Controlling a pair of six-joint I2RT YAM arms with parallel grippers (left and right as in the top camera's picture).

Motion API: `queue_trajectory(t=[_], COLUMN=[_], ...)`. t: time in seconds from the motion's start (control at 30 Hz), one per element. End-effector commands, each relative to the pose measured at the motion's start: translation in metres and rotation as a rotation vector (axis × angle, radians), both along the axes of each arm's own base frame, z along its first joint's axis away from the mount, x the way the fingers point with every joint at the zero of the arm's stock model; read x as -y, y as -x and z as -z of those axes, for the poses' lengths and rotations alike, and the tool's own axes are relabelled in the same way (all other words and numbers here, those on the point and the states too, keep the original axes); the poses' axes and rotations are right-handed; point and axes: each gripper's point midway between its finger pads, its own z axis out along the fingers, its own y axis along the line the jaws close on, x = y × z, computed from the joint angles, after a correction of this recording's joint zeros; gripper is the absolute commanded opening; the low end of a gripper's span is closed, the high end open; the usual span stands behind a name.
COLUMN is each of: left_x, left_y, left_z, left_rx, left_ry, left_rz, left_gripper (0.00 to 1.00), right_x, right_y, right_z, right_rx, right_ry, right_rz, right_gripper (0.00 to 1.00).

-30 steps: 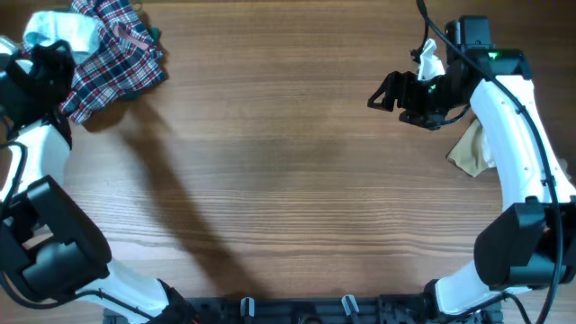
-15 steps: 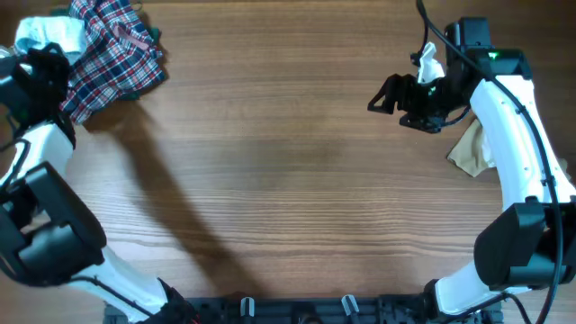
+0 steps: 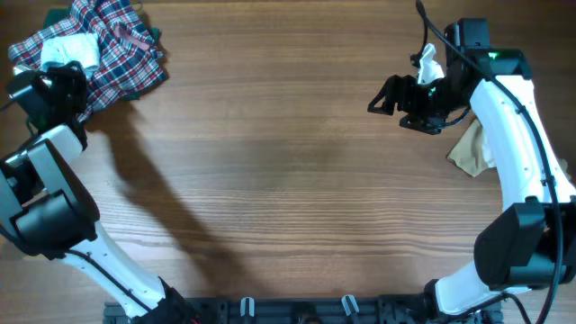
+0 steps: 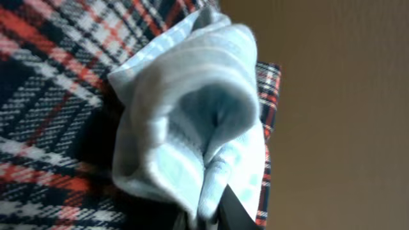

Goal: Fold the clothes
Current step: 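Carry the blue bundle with the left gripper onto the plaid shirt, then lower the bundle onto the plaid shirt and open the left gripper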

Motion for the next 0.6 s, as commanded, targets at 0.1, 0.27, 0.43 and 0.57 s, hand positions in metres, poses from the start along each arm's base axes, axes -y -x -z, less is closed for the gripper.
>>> queue_trajectory(t=[0.1,0.27,0.43,0.57], left_x=[0.005,0.006,0.009,0.015], left_y=[-0.005,-0.005,-0.005,0.003], left_z=[-0.001,-0.009,-0.031,-0.05], left_rx=[0.016,0.041,0.081,0.061], left_ry=[0.015,0.021,0.014,0.031], left_rz=[0.05,0.087,0.121,0.128], left_gripper=[0.97,0.99,1.0,0.99], right_x=[0.002,0.002,0.002,0.002], right_y=[0.0,0.003,0.004,0.004], right_z=[-0.011,-0.011,-0.01,-0.01], right_rx=[0.032,0.029,0.028,0.029], right_ry=[0.014,0.017,0.018,0.018], right_rz=[0.003,-0.015,-0.018,-0.018], right_gripper=[0.83,0.83,0.83,0.83])
